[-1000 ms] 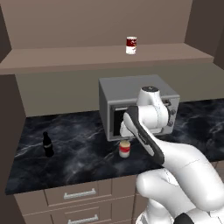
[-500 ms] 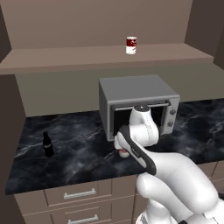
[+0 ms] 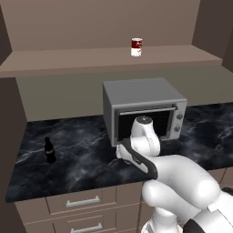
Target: Restock the canned food cabinet by taking the new fresh canned food from the counter and placing it in the cabinet. Then, take the old canned food from the cabinet and place it on the counter.
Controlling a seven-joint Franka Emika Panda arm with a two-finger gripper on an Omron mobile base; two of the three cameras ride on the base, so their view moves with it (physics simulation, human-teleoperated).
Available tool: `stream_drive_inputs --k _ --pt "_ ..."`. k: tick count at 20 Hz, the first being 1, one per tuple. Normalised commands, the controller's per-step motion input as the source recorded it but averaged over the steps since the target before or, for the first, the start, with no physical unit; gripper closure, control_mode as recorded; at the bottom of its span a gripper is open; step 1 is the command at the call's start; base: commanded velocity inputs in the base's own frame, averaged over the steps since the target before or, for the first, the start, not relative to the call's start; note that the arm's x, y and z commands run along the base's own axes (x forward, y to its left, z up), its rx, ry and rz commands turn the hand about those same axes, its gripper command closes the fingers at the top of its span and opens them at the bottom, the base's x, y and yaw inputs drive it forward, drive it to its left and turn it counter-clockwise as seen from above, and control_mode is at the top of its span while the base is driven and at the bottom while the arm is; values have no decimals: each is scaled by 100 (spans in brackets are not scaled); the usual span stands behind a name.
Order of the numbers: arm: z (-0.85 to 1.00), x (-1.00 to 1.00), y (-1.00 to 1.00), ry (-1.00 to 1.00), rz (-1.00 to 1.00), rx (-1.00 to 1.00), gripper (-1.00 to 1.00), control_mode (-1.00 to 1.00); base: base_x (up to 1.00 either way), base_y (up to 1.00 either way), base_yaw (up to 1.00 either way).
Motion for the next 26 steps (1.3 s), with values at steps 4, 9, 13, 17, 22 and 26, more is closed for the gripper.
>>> stream_drive_inputs --k 4,9,13,17,22,26 --pt "-13 30 3 -8 -1 0 -100 -100 0 0 0" --pt "-7 26 0 -6 0 0 -100 -100 0 0 0" --pt "-13 18 0 -7 0 0 -100 -100 0 0 0" --pt "-23 6 0 -4 0 0 100 -100 0 0 0" --pt "-2 -7 0 -3 0 0 100 -100 0 0 0" --pt "36 -75 -3 -25 -1 0 100 -100 0 0 0"
